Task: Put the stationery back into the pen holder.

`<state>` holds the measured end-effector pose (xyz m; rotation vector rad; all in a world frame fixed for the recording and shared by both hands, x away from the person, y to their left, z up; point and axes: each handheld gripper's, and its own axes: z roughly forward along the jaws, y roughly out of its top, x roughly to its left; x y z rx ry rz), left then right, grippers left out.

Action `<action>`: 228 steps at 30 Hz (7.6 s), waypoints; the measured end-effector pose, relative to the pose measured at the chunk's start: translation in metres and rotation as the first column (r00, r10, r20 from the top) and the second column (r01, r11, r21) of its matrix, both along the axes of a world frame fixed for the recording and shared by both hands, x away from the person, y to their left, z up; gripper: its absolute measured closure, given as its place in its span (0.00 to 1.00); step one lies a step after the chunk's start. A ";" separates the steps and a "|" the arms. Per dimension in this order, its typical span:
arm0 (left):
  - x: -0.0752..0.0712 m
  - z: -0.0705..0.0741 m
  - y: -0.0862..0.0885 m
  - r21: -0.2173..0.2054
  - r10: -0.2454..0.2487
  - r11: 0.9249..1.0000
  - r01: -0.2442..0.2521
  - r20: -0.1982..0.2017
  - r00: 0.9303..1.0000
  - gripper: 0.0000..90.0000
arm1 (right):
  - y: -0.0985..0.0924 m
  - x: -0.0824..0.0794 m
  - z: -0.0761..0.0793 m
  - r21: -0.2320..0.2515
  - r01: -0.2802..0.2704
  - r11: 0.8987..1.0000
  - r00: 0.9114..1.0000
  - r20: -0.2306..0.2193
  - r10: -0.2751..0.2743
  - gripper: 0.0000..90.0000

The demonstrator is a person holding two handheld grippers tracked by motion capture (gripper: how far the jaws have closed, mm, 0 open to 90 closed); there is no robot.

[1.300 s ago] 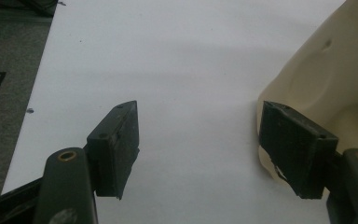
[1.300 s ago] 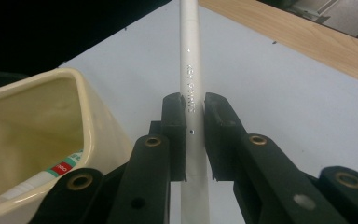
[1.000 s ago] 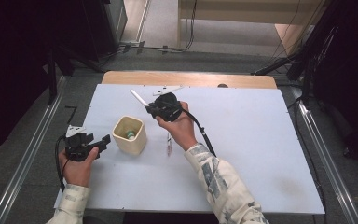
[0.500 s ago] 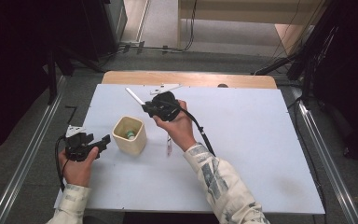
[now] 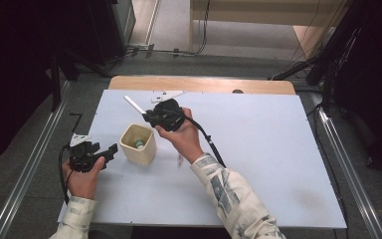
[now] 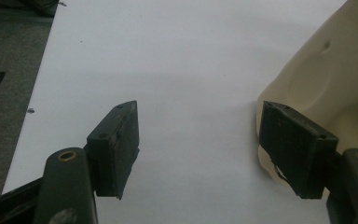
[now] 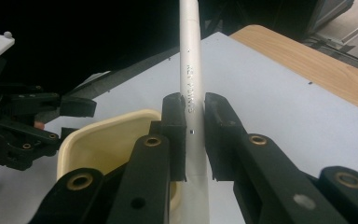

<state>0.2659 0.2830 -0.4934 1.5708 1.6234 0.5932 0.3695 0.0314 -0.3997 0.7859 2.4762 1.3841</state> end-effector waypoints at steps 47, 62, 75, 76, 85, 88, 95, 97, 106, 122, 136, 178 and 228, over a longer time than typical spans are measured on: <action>0.000 0.000 0.000 -0.003 -0.003 1.000 0.003 0.000 1.000 0.33 | 0.041 -0.014 -0.024 -0.061 -0.091 0.994 0.995 -0.036 0.089 0.86; 0.000 0.000 0.000 0.001 -0.004 1.000 0.004 -0.002 1.000 0.33 | 0.039 -0.014 -0.028 -0.111 -0.089 0.990 0.994 -0.065 0.082 0.85; 0.000 -0.001 -0.001 0.004 -0.004 1.000 0.004 -0.004 1.000 0.33 | 0.033 -0.014 -0.029 -0.113 -0.091 0.989 0.993 -0.089 0.081 0.76; 0.000 -0.001 0.000 0.004 -0.005 1.000 0.005 -0.005 1.000 0.33 | 0.032 -0.013 -0.029 -0.112 -0.089 0.990 0.993 -0.084 0.080 0.76; 0.000 -0.001 -0.001 0.004 -0.005 1.000 0.005 -0.005 1.000 0.33 | 0.030 -0.015 -0.029 -0.096 -0.096 0.991 0.992 -0.089 0.088 0.70; 0.000 -0.001 0.000 0.004 -0.003 1.000 0.003 -0.004 1.000 0.33 | 0.029 -0.016 -0.028 -0.089 -0.093 0.992 0.992 -0.095 0.085 0.69; 0.000 0.000 -0.001 0.005 -0.003 1.000 0.003 -0.004 1.000 0.33 | 0.025 -0.017 -0.026 -0.074 -0.102 0.992 0.991 -0.092 0.095 0.66; 0.000 0.000 -0.001 0.004 -0.003 1.000 0.003 -0.004 1.000 0.33 | 0.025 -0.019 -0.025 -0.070 -0.102 0.992 0.991 -0.093 0.095 0.64; 0.000 0.000 -0.001 0.005 -0.001 1.000 0.001 -0.003 1.000 0.33 | 0.020 -0.024 -0.020 -0.051 -0.103 0.993 0.992 -0.073 0.100 0.60; 0.000 -0.001 -0.001 0.006 -0.002 1.000 0.002 -0.003 1.000 0.33 | 0.008 -0.027 -0.012 -0.023 -0.068 0.997 0.997 -0.042 0.067 0.50; 0.000 -0.001 -0.002 0.006 -0.003 1.000 0.003 -0.004 1.000 0.33 | -0.008 -0.021 -0.011 -0.003 -0.011 1.000 0.999 -0.034 0.011 0.47; 0.000 -0.001 -0.003 0.010 -0.011 1.000 0.011 -0.009 1.000 0.33 | -0.038 -0.004 -0.036 -0.046 0.125 0.991 0.992 -0.028 -0.126 0.45; 0.001 -0.002 -0.004 0.010 -0.013 1.000 0.013 -0.011 1.000 0.33 | -0.054 0.015 -0.082 -0.158 0.255 0.954 0.964 -0.038 -0.264 0.44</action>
